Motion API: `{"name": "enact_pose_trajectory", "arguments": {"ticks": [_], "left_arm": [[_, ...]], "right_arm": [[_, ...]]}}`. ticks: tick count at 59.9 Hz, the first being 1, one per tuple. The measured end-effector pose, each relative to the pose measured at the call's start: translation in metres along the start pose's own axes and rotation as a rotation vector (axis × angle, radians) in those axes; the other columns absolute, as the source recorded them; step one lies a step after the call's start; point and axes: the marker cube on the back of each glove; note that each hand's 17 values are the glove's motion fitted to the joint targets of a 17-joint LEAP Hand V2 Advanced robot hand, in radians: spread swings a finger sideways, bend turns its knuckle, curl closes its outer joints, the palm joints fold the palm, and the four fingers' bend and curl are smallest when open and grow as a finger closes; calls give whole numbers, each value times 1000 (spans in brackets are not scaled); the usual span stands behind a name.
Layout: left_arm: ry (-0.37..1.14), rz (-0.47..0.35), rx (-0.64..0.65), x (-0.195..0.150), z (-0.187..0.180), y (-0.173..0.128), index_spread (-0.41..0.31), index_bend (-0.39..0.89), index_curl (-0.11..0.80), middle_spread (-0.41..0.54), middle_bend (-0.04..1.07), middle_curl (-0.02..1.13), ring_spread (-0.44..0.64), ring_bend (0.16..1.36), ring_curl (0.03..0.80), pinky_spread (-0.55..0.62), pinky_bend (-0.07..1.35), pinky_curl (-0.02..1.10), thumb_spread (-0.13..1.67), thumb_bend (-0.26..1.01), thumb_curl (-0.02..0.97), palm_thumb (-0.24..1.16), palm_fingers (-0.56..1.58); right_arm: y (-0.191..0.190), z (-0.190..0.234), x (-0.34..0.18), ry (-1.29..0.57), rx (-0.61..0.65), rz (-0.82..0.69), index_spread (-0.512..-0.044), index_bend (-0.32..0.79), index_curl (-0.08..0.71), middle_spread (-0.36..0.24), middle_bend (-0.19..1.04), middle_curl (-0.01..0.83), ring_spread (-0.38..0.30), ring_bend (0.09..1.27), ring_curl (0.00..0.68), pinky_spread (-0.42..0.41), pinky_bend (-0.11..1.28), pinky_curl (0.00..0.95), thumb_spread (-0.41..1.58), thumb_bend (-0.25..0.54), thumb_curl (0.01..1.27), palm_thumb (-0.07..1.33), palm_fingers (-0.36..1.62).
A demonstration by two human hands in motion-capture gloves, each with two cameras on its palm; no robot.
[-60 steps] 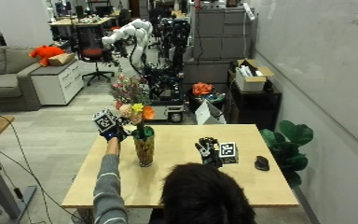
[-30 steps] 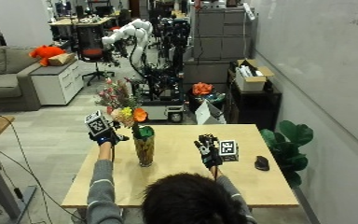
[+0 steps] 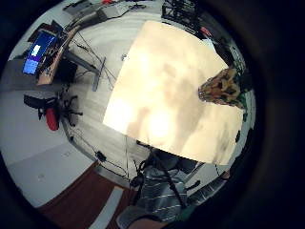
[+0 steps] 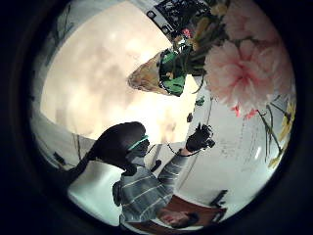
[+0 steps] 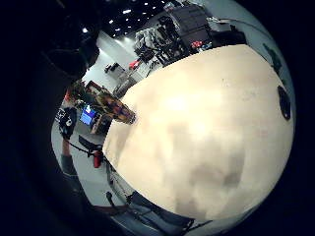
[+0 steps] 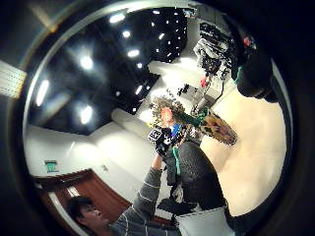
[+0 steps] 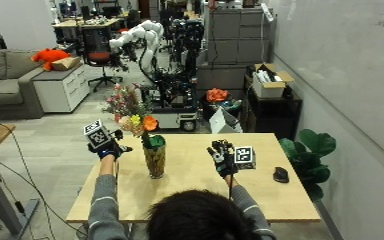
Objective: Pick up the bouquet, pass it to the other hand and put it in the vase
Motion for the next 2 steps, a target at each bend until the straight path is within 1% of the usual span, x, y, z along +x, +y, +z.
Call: {"name": "enact_pose_trajectory", "arguments": {"ticks": [1,2], "left_arm": [[1,-17,-19,-5,7,-9,170,68,26,526,153,133,597,450,234,519,285,313,764,-38,357,295,-228],[1,-30,-32,-8,12,-16,170,71,28,526,152,134,597,449,234,519,285,313,764,-38,357,295,-227]], "right_arm": [[2,-4,5,82,11,75,-205,155,376,-132,231,475,-232,336,432,-19,156,261,1058,-25,406,537,1055],[4,-7,8,136,18,119,-205,155,376,-132,231,475,-232,336,432,-18,156,261,1058,-25,406,537,1055]]}}
